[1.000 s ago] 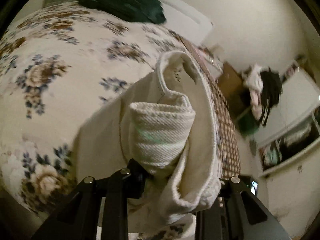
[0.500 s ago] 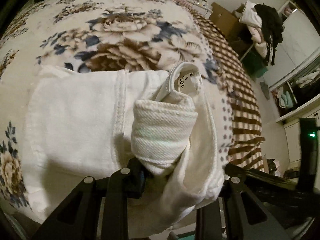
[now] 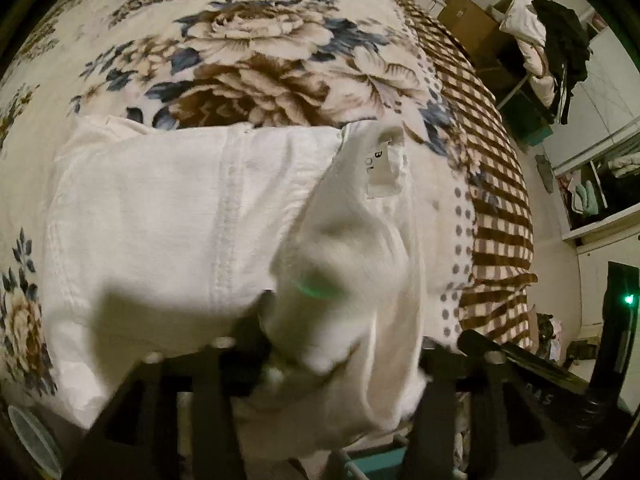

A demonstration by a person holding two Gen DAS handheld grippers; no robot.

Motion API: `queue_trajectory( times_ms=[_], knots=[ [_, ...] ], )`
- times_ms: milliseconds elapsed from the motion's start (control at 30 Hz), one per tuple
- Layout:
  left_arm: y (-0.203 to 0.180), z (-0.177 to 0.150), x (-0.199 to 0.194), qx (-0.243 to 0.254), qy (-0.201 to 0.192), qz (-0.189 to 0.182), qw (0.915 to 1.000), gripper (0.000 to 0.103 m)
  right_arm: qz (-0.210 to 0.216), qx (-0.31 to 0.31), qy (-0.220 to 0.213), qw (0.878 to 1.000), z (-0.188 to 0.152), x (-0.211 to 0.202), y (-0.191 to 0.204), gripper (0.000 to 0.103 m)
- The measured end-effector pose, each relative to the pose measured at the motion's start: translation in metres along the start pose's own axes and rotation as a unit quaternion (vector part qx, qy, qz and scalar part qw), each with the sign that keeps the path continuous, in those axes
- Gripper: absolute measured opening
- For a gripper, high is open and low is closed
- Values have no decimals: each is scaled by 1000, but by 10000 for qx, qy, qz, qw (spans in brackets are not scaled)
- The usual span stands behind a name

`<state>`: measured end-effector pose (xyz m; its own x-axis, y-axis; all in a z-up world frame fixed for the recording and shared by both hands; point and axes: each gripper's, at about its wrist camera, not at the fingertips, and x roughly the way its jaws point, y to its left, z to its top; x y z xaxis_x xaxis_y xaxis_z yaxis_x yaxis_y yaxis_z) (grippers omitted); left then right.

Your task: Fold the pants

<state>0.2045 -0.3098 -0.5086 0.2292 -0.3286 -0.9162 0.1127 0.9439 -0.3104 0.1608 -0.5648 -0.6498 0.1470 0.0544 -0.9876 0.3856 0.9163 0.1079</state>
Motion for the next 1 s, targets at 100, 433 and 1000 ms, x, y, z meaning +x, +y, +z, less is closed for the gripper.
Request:
queue_trajectory(
  times_ms=[100,433,1000],
  knots=[
    [-5,0,-4,36,151,-35,9999,69,78,65,-12,9999,0,-2,0,86],
    [10,6,-42,36,-235,447,9987,71,354,127,-170,9991,5,-22,14,86],
    [154,5,-69,-1006,-413,1496,9827,71,1707,-346,212,9845,25,32,127,43]
  ],
)
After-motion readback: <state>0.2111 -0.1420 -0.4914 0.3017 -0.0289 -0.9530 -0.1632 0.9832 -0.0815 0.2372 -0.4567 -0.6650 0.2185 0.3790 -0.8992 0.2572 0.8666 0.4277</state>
